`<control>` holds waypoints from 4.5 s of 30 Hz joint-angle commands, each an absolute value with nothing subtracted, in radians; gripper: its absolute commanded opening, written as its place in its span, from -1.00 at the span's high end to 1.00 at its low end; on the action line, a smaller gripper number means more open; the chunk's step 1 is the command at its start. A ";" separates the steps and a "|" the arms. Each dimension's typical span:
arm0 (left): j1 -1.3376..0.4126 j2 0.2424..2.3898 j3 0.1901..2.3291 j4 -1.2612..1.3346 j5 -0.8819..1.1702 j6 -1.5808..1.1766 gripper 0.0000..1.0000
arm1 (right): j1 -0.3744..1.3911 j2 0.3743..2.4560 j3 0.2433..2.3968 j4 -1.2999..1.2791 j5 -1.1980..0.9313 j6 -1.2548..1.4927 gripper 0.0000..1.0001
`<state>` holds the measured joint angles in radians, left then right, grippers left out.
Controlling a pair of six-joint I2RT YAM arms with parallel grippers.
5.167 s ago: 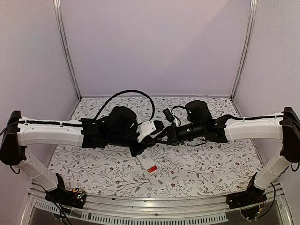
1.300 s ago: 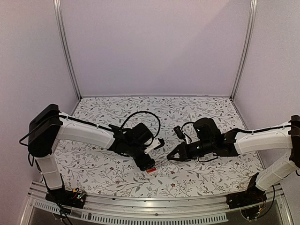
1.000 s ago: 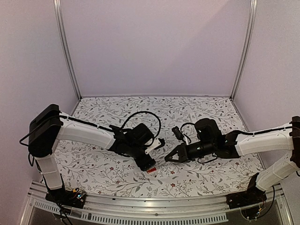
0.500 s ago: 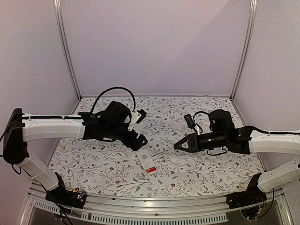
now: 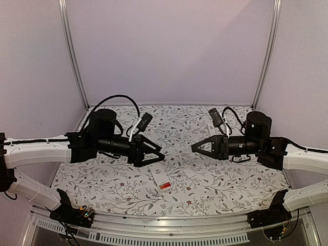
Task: Unload the batteries from the remote control
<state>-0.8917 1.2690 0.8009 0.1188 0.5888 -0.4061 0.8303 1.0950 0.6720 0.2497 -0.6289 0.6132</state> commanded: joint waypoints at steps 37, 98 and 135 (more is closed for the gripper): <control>-0.886 1.362 0.827 0.230 0.872 -0.488 1.00 | 0.834 1.229 0.718 0.376 -0.803 0.622 0.30; -0.876 1.688 1.072 -0.444 0.171 -0.032 -0.99 | 0.912 1.412 0.815 -0.128 -0.346 0.579 1.00; -0.974 1.864 1.107 -0.423 0.036 -0.002 -0.99 | 0.977 1.617 0.867 -0.094 -0.390 0.625 1.00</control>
<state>-0.9432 1.8400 1.1046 -0.4118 0.0654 -0.0105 0.9688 1.5879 0.8444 -0.1043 -0.3801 0.6125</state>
